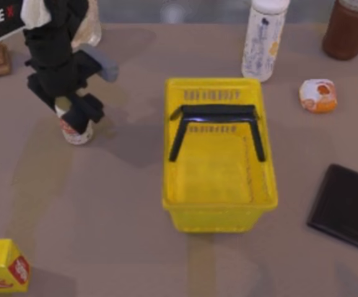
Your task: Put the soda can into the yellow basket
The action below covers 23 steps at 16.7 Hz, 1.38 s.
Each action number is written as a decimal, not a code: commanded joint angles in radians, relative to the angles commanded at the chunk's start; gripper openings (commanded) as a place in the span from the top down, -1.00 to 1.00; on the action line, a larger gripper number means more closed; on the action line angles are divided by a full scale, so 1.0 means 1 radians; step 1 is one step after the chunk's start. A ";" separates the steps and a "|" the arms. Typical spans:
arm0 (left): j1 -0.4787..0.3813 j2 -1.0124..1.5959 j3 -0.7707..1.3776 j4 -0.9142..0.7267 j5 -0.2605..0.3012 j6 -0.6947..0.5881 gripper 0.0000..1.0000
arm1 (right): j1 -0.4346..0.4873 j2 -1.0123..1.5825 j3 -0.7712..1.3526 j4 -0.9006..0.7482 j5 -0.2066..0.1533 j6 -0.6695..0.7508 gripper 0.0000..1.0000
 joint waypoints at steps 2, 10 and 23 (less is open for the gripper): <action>0.000 0.000 0.000 0.000 0.000 0.000 1.00 | 0.000 0.000 0.000 0.000 0.000 0.000 -1.00; 0.000 -0.002 -0.001 0.000 0.000 0.001 1.00 | 0.000 0.000 0.000 0.000 0.000 0.000 -1.00; -0.045 -0.076 -0.226 0.805 0.570 -0.244 1.00 | 0.000 0.000 0.000 0.000 0.000 0.000 -1.00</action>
